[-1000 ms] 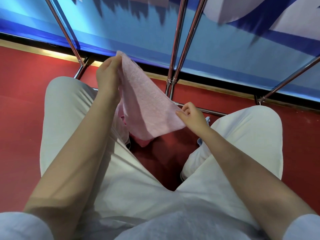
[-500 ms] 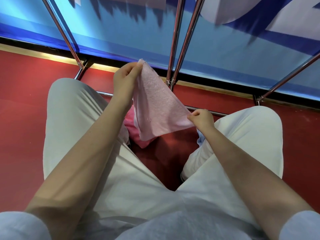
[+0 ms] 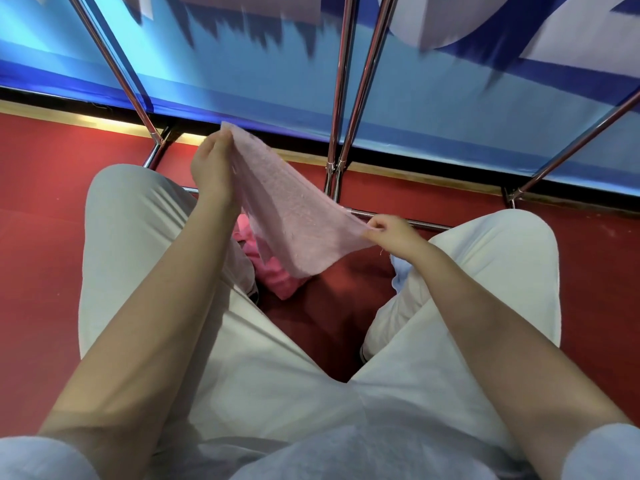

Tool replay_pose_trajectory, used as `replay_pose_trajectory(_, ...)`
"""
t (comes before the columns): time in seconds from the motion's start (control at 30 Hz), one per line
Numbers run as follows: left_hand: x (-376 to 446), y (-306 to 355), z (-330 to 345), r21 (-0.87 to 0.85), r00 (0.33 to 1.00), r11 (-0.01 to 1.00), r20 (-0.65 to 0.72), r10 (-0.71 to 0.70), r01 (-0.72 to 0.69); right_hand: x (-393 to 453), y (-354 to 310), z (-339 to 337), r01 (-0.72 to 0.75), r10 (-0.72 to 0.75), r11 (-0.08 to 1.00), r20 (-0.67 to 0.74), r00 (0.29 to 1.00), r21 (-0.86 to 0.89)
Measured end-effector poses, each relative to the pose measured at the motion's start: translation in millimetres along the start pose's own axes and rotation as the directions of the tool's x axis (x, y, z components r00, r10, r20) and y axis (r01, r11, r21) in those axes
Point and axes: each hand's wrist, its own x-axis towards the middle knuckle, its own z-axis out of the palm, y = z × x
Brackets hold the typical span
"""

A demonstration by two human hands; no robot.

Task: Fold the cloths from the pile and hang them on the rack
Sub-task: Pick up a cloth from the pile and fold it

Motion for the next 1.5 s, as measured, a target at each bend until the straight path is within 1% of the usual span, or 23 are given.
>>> replay_pose_trajectory(0.03, 0.1, -2.6, 0.4, 0.046, 0.999, 0.998, -0.021, 0.042, -0.041, -2.0, 0.3, 4.1, -0.012, 0.012, 1.0, 0.038, 0.999, 0.0)
replay_pose_trajectory(0.07, 2.6, -7.0, -0.5, 0.086, 0.997, 0.994, -0.035, 0.067, -0.063, -2.6, 0.1, 7.0, -0.026, 0.025, 1.0, 0.023, 0.999, 0.005)
replay_pose_trajectory(0.1, 3.3, -10.0, -0.5, 0.106, 0.996, 0.992, -0.048, 0.069, -0.063, -2.5, -1.1, 7.0, -0.039, 0.041, 0.998, -0.029, 0.999, 0.046)
replay_pose_trajectory(0.13, 4.9, -12.8, -1.8, 0.104, 0.996, 0.994, -0.073, 0.045, -0.037, -2.8, -4.3, 3.9, -0.048, 0.063, 0.989, -0.107, 0.992, 0.138)
replay_pose_trajectory(0.17, 6.7, -14.9, -3.3, 0.08, 0.994, 0.997, -0.112, 0.006, 0.003, -3.1, -7.6, -1.6, -0.047, 0.105, 0.961, -0.2, 0.974, 0.274)
replay_pose_trajectory(0.2, 9.0, -17.1, -4.7, 0.039, 0.987, 0.998, -0.154, -0.045, 0.051, -5.5, -12.6, -10.0, -0.017, 0.157, 0.897, -0.282, 0.947, 0.442)
replay_pose_trajectory(0.23, 10.8, -18.7, -5.4, -0.013, 0.977, 0.994, -0.185, -0.106, 0.106, -9.1, -17.3, -19.1, 0.033, 0.211, 0.802, -0.334, 0.919, 0.597)
replay_pose_trajectory(0.27, 11.6, -19.9, -4.4, -0.067, 0.967, 0.987, -0.203, -0.154, 0.143, -13.3, -21.3, -27.3, 0.092, 0.242, 0.705, -0.361, 0.901, 0.703)
replay_pose_trajectory(0.3, 11.6, -21.0, -2.6, -0.094, 0.961, 0.983, -0.212, -0.177, 0.16, -17.6, -24.0, -33.4, 0.136, 0.256, 0.63, -0.369, 0.893, 0.765)
replay_pose_trajectory(0.33, 10.1, -22.0, 0.3, -0.097, 0.962, 0.982, -0.21, -0.177, 0.16, -21.9, -26.6, -37.5, 0.157, 0.263, 0.578, -0.365, 0.893, 0.801)
replay_pose_trajectory(0.4, 5.7, -22.5, 4.7, -0.088, 0.971, 0.986, -0.181, -0.156, 0.142, -26.2, -28.6, -41.2, 0.18, 0.276, 0.529, -0.369, 0.888, 0.829)
replay_pose_trajectory(0.47, 3.1, -22.6, 6.4, -0.087, 0.976, 0.984, -0.143, -0.166, 0.155, -27.5, -29.0, -42.4, 0.225, 0.281, 0.533, -0.422, 0.862, 0.816)
replay_pose_trajectory(0.57, 4.0, -23.3, 5.0, -0.088, 0.967, 0.973, -0.123, -0.226, 0.216, -27.9, -29.4, -43.8, 0.241, 0.29, 0.61, -0.496, 0.818, 0.755)
replay_pose_trajectory(0.67, 2.7, -25.9, 6.6, -0.093, 0.966, 0.965, -0.06, -0.251, 0.244, -28.6, -29.3, -44.1, 0.227, 0.299, 0.677, -0.543, 0.785, 0.701)
replay_pose_trajectory(0.73, 0.6, -25.0, 7.3, -0.079, 0.968, 0.966, -0.028, -0.249, 0.246, -28.9, -29.1, -43.5, 0.233, 0.298, 0.708, -0.582, 0.757, 0.666)
replay_pose_trajectory(0.8, 3.2, -26.5, 5.9, -0.062, 0.975, 0.974, -0.01, -0.221, 0.22, -28.6, -28.7, -41.9, 0.246, 0.303, 0.712, -0.604, 0.738, 0.657)
replay_pose_trajectory(0.9, 4.8, -26.7, 2.5, -0.04, 0.981, 0.981, -0.038, -0.19, 0.188, -27.6, -27.7, -40.1, 0.24, 0.32, 0.705, -0.601, 0.732, 0.667)
replay_pose_trajectory(1.03, 6.2, -28.5, 1.5, -0.014, 0.986, 0.987, -0.036, -0.161, 0.161, -25.2, -24.3, -37.7, 0.214, 0.351, 0.677, -0.565, 0.747, 0.704)
replay_pose_trajectory(1.17, 5.4, -28.5, 4.6, 0.027, 0.975, 0.976, -0.065, -0.212, 0.214, -19.3, -17.5, -32.8, 0.103, 0.441, 0.642, -0.475, 0.761, 0.76)
replay_pose_trajectory(1.23, 2.7, -29.3, 6.0, 0.031, 0.955, 0.957, -0.08, -0.285, 0.288, -16.3, -13.0, -29.0, 0.009, 0.53, 0.582, -0.388, 0.754, 0.813)
replay_pose_trajectory(1.33, -1.1, -30.9, 10.2, 0.016, 0.929, 0.931, -0.068, -0.363, 0.365, -13.5, -11.2, -22.9, -0.099, 0.643, 0.428, -0.226, 0.732, 0.898)
replay_pose_trajectory(1.4, -4.6, -31.1, 18.5, 0.005, 0.93, 0.931, -0.039, -0.365, 0.365, -11.4, -12.7, -21.8, -0.125, 0.669, 0.394, -0.191, 0.719, 0.911)
replay_pose_trajectory(1.5, -13.6, -31.8, 35.0, 0.033, 0.939, 0.938, 0.008, -0.344, 0.344, -9.5, -19.3, -21.6, -0.1, 0.641, 0.384, -0.187, 0.744, 0.918)
